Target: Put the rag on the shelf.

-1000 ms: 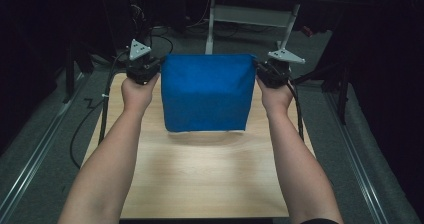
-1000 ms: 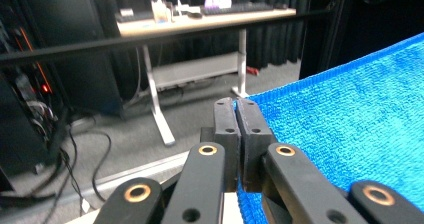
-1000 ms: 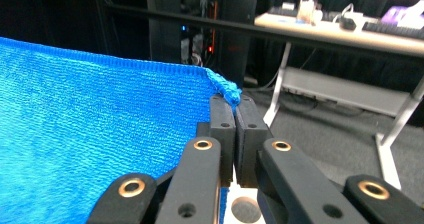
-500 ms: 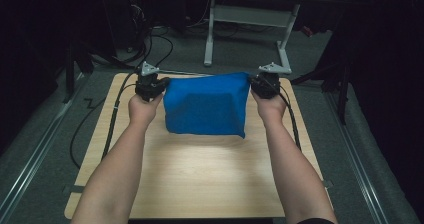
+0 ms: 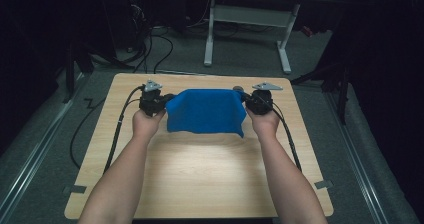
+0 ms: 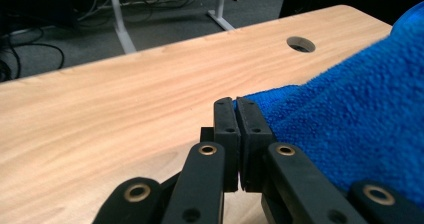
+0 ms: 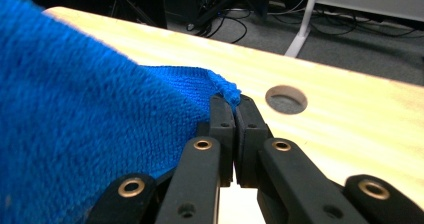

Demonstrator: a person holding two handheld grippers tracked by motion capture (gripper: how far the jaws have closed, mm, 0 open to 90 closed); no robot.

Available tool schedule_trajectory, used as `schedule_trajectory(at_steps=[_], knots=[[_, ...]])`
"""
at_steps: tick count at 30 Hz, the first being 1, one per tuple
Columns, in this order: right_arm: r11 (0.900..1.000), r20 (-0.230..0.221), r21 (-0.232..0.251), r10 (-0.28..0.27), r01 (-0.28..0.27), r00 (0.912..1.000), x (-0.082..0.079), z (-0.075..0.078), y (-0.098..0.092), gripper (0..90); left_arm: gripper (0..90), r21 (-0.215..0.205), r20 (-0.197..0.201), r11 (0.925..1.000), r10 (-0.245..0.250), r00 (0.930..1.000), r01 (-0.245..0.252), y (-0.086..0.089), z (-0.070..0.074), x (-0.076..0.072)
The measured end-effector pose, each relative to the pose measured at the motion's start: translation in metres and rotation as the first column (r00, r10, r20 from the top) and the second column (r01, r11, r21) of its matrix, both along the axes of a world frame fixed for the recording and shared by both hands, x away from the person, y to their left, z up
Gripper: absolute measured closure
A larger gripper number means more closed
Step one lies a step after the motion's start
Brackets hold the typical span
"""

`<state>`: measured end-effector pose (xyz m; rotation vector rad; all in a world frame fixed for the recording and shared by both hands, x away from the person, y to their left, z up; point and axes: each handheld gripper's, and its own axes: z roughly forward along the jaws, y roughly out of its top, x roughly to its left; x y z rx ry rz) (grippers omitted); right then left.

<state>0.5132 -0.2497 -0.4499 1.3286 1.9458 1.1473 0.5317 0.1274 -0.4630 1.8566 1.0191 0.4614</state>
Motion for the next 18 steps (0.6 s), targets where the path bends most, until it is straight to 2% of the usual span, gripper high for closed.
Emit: schedule_trajectory(at_steps=[5, 8, 14, 16, 18], knots=[[1.0, -0.023, 0.009, 0.001, -0.001, 0.9997, -0.004, -0.013, 0.0, 89.3, 88.8, 0.024, -0.024, 0.9996, -0.014, 0.9996, 0.015, -0.003, -0.008, -0.002], [1.0, -0.033, 0.008, 0.004, -0.004, 0.9995, -0.006, -0.017, 0.0, 89.3, 88.7, 0.001, -0.032, 0.9999, -0.013, 0.9994, 0.013, -0.003, -0.013, -0.003], [1.0, -0.035, 0.014, 0.004, -0.004, 0.9994, -0.01, -0.023, -0.001, 89.2, 88.6, -0.01, -0.058, 0.9999, -0.012, 0.9982, 0.011, -0.001, -0.026, -0.006], [1.0, -0.043, 0.015, 0.001, 0.0, 0.9991, -0.012, -0.027, -0.003, 89.2, 88.4, -0.029, -0.069, 0.9995, -0.012, 0.9975, 0.01, 0.0, -0.029, -0.008], [1.0, -0.052, 0.013, 0.001, 0.0, 0.9987, -0.013, -0.031, -0.004, 89.2, 88.4, -0.036, -0.065, 0.9993, -0.013, 0.9978, 0.011, -0.001, -0.031, -0.009]])
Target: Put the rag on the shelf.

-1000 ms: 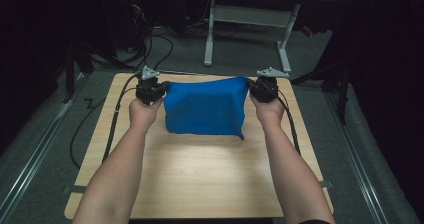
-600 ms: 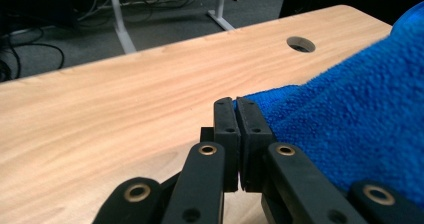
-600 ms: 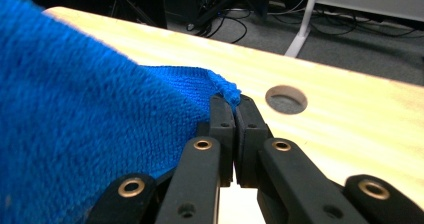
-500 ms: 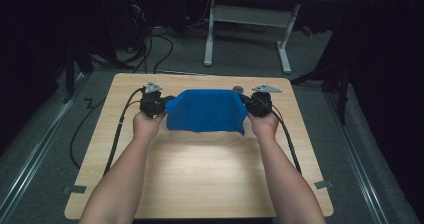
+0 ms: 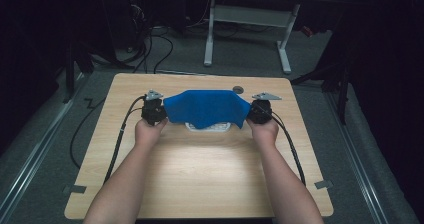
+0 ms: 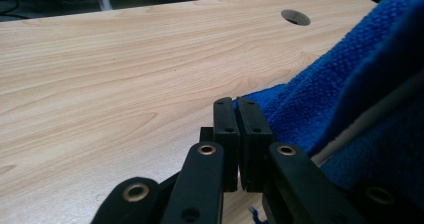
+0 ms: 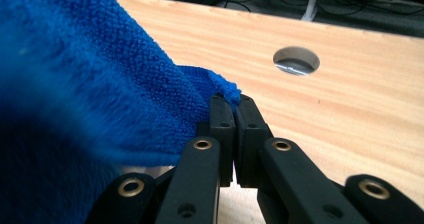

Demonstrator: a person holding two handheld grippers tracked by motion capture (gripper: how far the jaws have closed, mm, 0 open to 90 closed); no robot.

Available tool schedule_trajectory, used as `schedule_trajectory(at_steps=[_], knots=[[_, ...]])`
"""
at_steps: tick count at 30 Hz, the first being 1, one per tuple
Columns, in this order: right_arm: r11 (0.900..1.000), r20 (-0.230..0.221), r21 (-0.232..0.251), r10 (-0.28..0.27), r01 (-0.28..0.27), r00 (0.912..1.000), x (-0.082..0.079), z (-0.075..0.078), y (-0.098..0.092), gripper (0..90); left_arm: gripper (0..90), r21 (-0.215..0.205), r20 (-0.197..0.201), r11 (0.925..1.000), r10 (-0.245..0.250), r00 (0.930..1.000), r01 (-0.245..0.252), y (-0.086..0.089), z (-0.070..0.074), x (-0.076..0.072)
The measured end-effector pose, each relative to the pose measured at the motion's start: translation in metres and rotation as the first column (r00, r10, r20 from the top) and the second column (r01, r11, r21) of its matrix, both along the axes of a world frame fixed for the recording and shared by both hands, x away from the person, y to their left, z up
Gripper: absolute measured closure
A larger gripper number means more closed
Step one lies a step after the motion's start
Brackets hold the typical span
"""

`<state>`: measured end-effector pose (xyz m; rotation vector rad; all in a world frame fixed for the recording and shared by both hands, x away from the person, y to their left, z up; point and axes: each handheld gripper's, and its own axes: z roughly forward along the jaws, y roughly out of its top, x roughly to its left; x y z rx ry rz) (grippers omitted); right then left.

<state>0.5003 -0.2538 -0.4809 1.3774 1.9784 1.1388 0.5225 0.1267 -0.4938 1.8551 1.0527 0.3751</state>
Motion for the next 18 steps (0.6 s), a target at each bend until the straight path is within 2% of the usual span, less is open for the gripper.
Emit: schedule_trajectory(at_steps=[3, 7, 12, 16, 18], knots=[[1.0, -0.007, -0.002, 0.0, 0.0, 1.0, -0.0022, -0.0045, -0.0008, 89.1, 88.2, 0.01, -0.003, 0.9999, -0.01, 1.0, 0.01, -0.0018, -0.0026, -0.002], [1.0, -0.011, 0.022, -0.006, 0.007, 0.9999, -0.0047, -0.0069, -0.0026, 88.6, 87.7, -0.011, -0.004, 0.9999, 0.001, 1.0, -0.002, 0.0001, -0.0046, -0.0035], [1.0, -0.01, 0.016, -0.009, 0.009, 0.9999, -0.0061, -0.0055, -0.0035, 87.1, 86.3, -0.019, -0.012, 0.9998, 0.009, 0.9999, -0.01, 0.0034, -0.0071, -0.0053], [1.0, -0.009, 0.027, -0.016, 0.017, 0.9998, -0.0065, -0.0036, -0.0052, 77.6, 79.6, -0.02, -0.016, 0.9996, 0.017, 0.9997, -0.018, 0.0061, -0.007, -0.006], [0.999, -0.006, 0.032, -0.025, 0.026, 0.9997, -0.007, -0.0024, -0.0067, 73.0, 73.0, -0.019, -0.021, 0.9995, 0.024, 0.9995, -0.024, 0.0078, -0.0057, -0.0062]])
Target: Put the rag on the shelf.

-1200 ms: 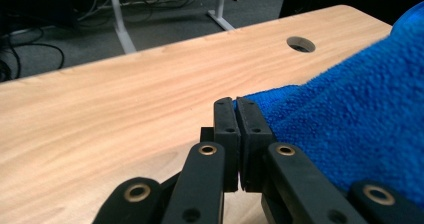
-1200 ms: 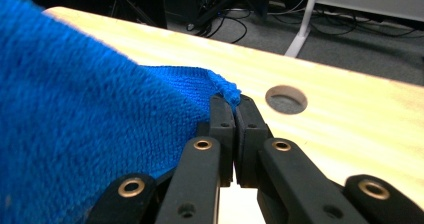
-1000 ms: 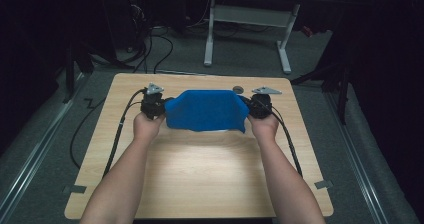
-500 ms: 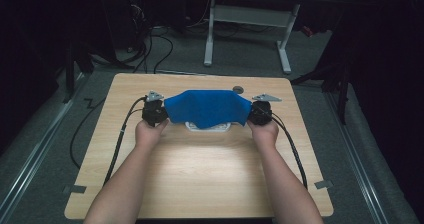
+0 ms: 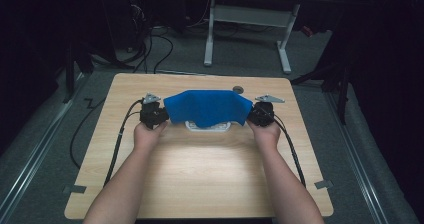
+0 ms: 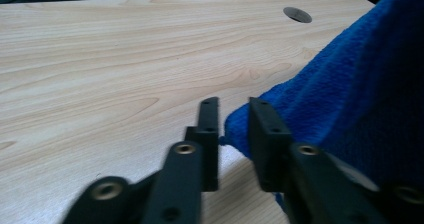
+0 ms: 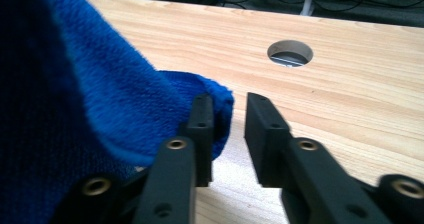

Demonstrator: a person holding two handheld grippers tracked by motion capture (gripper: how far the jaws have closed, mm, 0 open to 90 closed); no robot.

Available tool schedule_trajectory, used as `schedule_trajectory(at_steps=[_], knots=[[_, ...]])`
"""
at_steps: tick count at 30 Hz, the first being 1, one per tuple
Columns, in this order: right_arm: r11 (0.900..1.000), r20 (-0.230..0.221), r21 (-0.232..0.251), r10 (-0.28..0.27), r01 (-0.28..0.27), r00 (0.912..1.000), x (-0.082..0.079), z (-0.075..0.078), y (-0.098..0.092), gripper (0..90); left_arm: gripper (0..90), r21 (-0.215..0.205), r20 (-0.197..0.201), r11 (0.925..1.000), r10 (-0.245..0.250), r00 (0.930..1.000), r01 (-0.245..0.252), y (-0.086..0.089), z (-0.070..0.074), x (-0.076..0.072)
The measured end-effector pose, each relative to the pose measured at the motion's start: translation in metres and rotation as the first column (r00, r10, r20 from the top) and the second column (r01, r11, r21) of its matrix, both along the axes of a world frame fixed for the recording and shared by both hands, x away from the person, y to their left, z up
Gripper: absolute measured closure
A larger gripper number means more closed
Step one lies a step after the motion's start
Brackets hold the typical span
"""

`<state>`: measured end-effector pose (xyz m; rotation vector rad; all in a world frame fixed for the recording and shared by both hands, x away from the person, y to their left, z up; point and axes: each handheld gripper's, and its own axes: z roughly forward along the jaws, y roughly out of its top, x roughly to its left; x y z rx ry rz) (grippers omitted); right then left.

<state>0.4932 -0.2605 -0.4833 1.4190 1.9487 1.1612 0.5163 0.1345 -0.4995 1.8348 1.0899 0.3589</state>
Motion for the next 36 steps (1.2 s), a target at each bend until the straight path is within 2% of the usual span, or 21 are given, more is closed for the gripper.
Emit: schedule_trajectory(at_steps=[4, 7, 16, 26, 32, 36], knots=[[1.0, 0.004, 0.004, -0.014, 0.014, 0.9999, -0.002, 0.004, -0.003, 67.8, 64.7, 0.004, 0.008, 0.9997, 0.023, 0.9997, -0.023, 0.004, 0.005, -0.001], [1.0, 0.008, 0.006, -0.018, 0.018, 0.9998, -0.004, 0.008, -0.005, 65.6, 60.0, 0.003, 0.029, 0.9987, 0.05, 0.9983, -0.051, 0.008, 0.009, -0.004], [1.0, 0.037, -0.007, -0.026, 0.026, 0.999, -0.01, 0.02, -0.008, 62.8, 57.0, -0.003, 0.04, 0.9953, 0.096, 0.9945, -0.096, 0.022, 0.014, -0.012], [0.999, 0.048, -0.014, -0.051, 0.052, 0.9975, -0.011, 0.026, -0.015, 58.7, 54.8, 0.026, 0.056, 0.9927, 0.116, 0.9917, -0.118, 0.028, 0.02, -0.015], [0.998, 0.054, -0.035, -0.047, 0.049, 0.9974, -0.014, 0.027, -0.017, 59.2, 54.4, 0.039, 0.069, 0.9909, 0.126, 0.9897, -0.129, 0.031, 0.022, -0.017], [0.997, 0.068, -0.064, -0.042, 0.047, 0.9968, -0.018, 0.029, -0.016, 58.4, 54.4, 0.034, 0.07, 0.9896, 0.137, 0.9881, -0.14, 0.035, 0.022, -0.02]])
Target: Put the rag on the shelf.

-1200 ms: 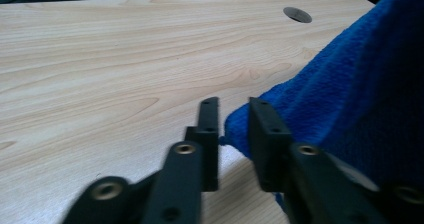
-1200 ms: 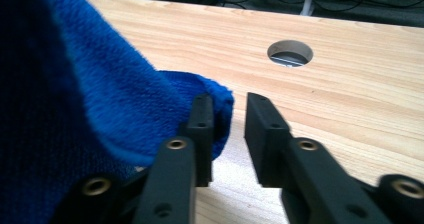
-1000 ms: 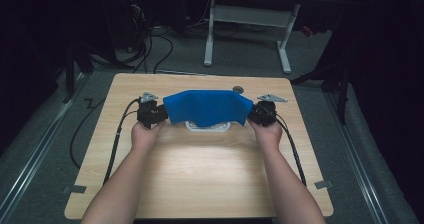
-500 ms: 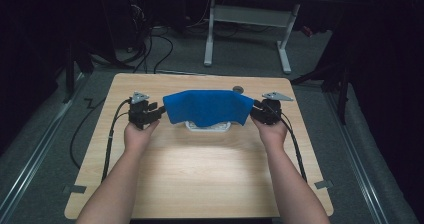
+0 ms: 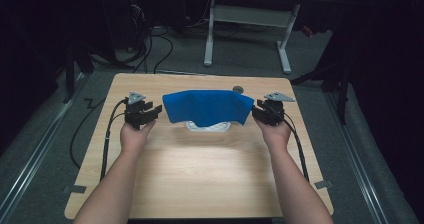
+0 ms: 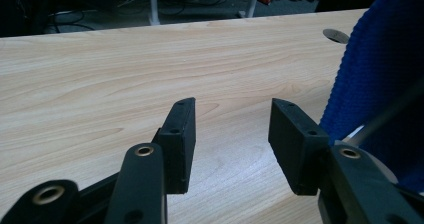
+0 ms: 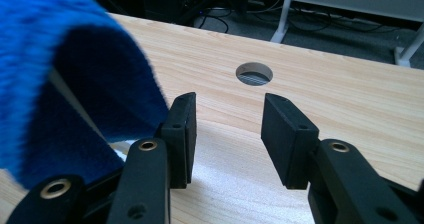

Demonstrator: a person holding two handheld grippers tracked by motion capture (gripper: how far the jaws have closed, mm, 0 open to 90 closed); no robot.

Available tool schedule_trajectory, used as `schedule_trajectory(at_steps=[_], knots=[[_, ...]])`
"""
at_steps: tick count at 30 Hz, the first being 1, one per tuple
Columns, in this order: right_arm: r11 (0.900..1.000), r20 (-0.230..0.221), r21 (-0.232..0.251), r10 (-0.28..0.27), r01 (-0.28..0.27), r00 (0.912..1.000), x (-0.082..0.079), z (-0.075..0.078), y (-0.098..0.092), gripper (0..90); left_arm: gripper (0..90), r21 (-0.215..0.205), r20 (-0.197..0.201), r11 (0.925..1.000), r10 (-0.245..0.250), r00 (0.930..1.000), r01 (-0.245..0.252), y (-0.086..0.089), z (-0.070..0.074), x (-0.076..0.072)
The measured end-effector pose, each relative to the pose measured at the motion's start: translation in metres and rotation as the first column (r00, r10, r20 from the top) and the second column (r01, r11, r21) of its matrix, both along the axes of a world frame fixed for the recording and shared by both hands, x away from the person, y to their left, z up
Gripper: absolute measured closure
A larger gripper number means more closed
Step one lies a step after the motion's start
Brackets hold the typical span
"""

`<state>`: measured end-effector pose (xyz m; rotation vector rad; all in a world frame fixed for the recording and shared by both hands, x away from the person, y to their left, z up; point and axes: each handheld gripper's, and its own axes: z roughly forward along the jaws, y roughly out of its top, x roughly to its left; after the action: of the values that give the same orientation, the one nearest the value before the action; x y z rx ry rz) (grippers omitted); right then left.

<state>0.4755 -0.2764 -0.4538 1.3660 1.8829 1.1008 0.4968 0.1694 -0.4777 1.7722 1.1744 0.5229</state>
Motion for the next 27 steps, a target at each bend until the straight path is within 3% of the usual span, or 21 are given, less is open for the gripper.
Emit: schedule_trajectory(at_steps=[10, 13, 21, 27], knots=[[1.0, 0.037, -0.004, 0.006, -0.005, 0.9993, -0.011, 0.005, 0.0, 58.0, 54.5, -0.004, 0.011, 1.0, 0.006, 0.9999, -0.006, 0.008, -0.001, -0.012], [1.0, 0.023, 0.003, -0.002, 0.002, 0.9997, -0.016, 0.004, -0.004, 57.1, 54.6, 0.0, 0.014, 1.0, 0.002, 0.9999, -0.002, 0.008, 0.0, -0.017], [1.0, 0.047, -0.011, 0.006, -0.006, 0.9989, -0.036, 0.008, -0.011, 54.7, 54.6, 0.02, 0.028, 0.9997, -0.018, 0.9995, 0.017, 0.005, -0.004, -0.041], [0.999, 0.064, -0.023, 0.032, -0.031, 0.9974, -0.053, 0.012, -0.012, 51.6, 54.0, 0.002, 0.046, 0.999, -0.044, 0.998, 0.044, 0.008, -0.003, -0.066]])
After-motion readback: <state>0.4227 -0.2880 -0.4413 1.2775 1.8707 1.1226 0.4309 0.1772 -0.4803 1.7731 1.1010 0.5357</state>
